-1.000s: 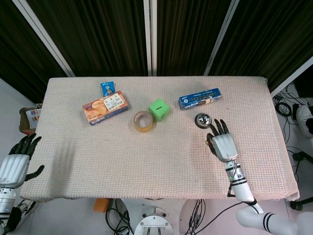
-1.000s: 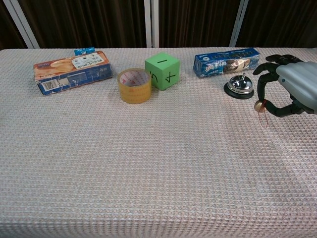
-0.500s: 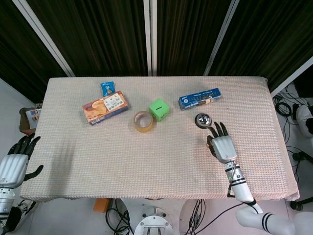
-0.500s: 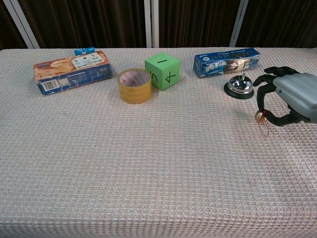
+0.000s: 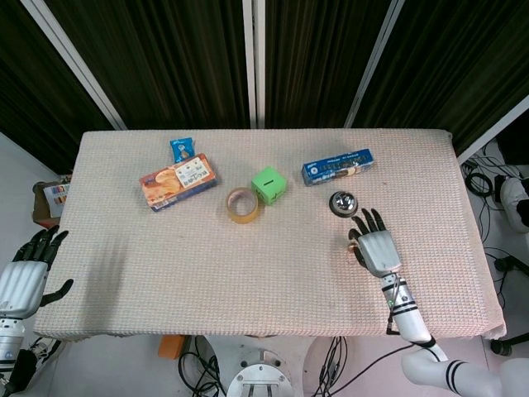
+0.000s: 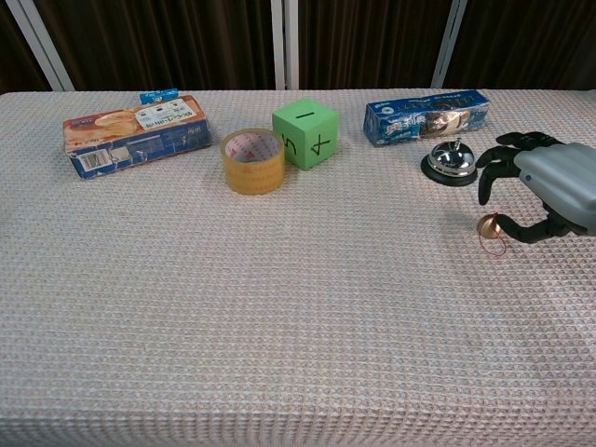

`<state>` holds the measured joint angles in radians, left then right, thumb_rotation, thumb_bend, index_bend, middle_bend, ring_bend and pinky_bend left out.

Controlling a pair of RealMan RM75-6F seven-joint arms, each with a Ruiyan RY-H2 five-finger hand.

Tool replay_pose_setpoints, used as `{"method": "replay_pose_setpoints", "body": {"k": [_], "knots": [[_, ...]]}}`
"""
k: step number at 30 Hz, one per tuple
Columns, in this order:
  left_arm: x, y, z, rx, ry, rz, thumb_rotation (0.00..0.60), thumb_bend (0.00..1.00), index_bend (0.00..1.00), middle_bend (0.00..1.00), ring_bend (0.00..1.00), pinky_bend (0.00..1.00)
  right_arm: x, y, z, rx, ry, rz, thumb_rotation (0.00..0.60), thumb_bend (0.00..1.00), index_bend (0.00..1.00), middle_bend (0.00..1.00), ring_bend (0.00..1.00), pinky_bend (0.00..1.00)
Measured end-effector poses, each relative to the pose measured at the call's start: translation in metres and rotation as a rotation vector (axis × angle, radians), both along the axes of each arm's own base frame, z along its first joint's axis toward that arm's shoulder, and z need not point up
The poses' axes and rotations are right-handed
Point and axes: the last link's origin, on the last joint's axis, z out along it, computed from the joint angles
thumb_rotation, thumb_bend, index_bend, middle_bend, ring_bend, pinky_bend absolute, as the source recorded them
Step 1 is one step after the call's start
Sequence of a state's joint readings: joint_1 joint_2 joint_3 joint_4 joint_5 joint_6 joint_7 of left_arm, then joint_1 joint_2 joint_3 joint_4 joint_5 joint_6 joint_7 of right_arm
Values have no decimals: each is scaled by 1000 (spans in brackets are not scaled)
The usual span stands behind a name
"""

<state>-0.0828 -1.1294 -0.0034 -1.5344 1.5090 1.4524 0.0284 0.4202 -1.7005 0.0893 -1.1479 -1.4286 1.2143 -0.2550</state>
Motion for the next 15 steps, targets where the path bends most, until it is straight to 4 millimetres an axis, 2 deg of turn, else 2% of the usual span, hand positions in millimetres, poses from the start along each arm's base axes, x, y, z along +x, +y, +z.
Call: {"method": "replay_pose_setpoints", "body": {"k": [6,10,15], "knots": [[1,0,0,3,0,-3,600,251,85,39,13,187,-1,1,4,22,-19,-4,600,182,10,15,0,0],[1,0,1,10,-4,-7,600,251,85,39,13,185,0,5,11,33,-46,11,600,126,0,0,0,0],[1,-1,5,28,-5,-13,600,251,85,39,13,185,-1,21,35,37,-36,25,600,82,0,0,0,0]]}}
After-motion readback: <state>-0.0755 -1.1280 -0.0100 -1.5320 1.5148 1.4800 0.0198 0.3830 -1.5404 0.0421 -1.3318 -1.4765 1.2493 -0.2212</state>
